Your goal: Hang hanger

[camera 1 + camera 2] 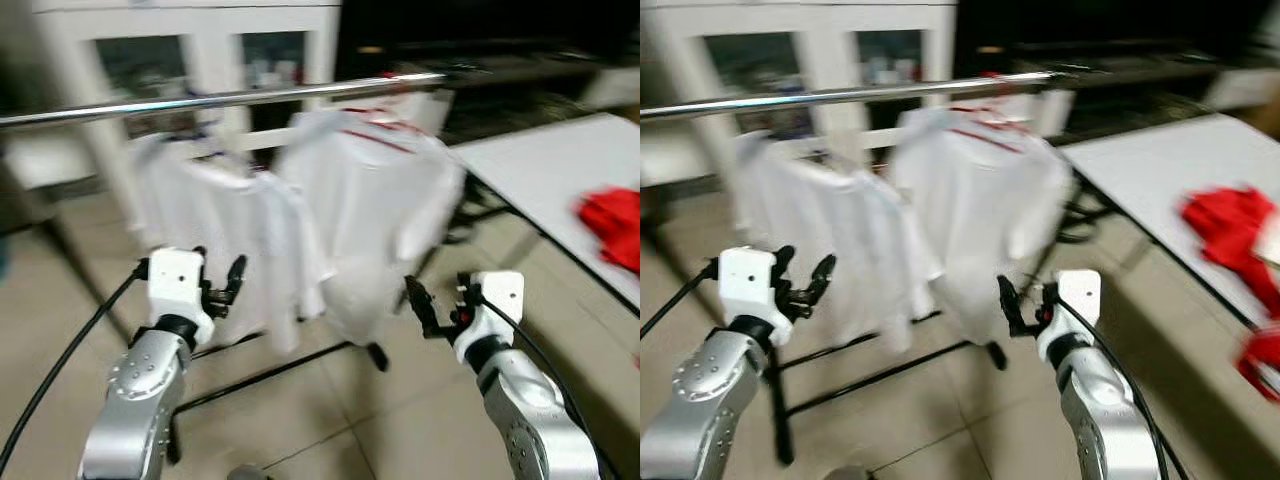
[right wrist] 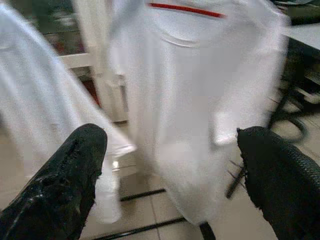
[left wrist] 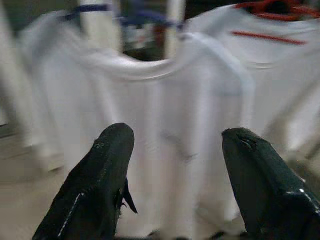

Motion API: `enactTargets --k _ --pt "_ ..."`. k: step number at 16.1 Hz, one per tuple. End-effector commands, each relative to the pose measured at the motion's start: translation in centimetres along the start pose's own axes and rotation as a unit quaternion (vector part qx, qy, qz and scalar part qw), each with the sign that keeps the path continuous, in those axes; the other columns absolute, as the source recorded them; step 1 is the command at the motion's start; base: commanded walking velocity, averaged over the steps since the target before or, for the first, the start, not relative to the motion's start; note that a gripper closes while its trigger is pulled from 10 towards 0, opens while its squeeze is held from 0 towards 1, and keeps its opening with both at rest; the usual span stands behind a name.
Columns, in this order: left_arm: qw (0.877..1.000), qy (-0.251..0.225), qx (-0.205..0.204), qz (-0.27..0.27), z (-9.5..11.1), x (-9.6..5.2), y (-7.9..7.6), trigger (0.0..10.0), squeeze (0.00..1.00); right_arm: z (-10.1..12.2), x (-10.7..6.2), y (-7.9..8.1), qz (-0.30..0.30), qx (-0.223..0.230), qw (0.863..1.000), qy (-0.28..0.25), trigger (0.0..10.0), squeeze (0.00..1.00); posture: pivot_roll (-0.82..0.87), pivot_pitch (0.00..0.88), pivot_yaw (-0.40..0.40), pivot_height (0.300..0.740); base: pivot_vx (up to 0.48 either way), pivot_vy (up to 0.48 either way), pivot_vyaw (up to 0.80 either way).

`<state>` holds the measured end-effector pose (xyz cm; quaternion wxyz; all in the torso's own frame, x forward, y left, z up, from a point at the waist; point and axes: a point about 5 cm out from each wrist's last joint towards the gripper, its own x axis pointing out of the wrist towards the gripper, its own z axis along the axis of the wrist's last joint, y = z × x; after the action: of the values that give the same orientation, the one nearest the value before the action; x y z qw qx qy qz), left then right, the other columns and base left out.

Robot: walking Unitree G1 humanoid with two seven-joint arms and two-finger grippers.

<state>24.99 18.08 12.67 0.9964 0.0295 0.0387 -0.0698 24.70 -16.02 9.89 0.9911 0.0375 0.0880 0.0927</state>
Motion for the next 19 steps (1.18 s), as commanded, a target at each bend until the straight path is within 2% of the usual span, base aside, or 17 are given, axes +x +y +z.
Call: enactTargets --k 1,4,6,9,11,13,15,17,19 --pt "1.0 0.007 -0.005 0.002 -0.1 0.0 0.0 10.0 0.0 0.0 -0.1 -0.2 -0.009 -0.009 1.0 0.005 10.0 0.0 0.11 0.0 -0.045 0.74 0.0 -0.285 0.8" --pt "1.0 0.021 -0.01 0.0 -0.5 -0.8 -0.6 10.0 0.0 -0.1 -0.4 -0.3 -0.01 -0.005 1.0 0.014 10.0 0.0 0.1 0.009 -0.042 0.74 0.0 -0.48 0.8" --pt "1.0 0.029 -0.009 -0.005 -0.8 -1.4 -1.0 10.0 0.0 -0.1 -0.7 -0.2 -0.005 -0.008 1.0 0.017 10.0 0.0 0.1 0.051 -0.049 0.74 0.0 -0.48 0.8" --pt "0.999 0.037 -0.03 0.008 -0.9 -2.0 -1.1 10.0 0.0 -0.1 -1.2 -0.2 -0.006 -0.006 1.0 0.024 10.0 0.0 0.08 0.044 -0.074 0.74 0.0 0.0 0.8" --pt "0.999 0.027 -0.015 -0.01 -0.8 -1.5 -1.9 10.0 0.0 0.2 -1.3 -0.8 -0.016 -0.003 1.0 0.016 10.0 0.0 0.07 0.019 -0.062 0.74 0.0 0.0 0.8" --pt "0.999 0.015 -0.011 -0.029 -0.4 -0.7 -2.7 10.0 0.0 0.1 -1.3 -1.5 -0.039 0.041 0.998 0.011 10.0 0.0 0.07 0.003 -0.053 0.74 0.0 0.0 0.0" --pt "0.998 -0.002 0.009 -0.06 0.5 0.8 -3.3 10.0 0.0 0.1 -0.8 -1.7 -0.064 0.048 0.997 0.011 10.0 0.0 0.06 0.004 -0.014 0.74 0.0 0.0 0.0" --pt "0.996 0.008 -0.007 -0.094 0.4 1.2 -3.3 10.0 0.0 0.2 -2.1 -1.8 -0.099 0.056 0.993 -0.001 10.0 0.0 0.03 0.022 0.027 0.74 0.0 0.0 0.0" --pt "0.995 0.009 -0.014 -0.097 0.0 1.1 -3.4 10.0 0.0 -0.2 -3.3 -2.5 -0.118 0.061 0.991 0.002 10.0 0.0 0.02 0.0 0.013 0.74 0.0 0.0 0.0"
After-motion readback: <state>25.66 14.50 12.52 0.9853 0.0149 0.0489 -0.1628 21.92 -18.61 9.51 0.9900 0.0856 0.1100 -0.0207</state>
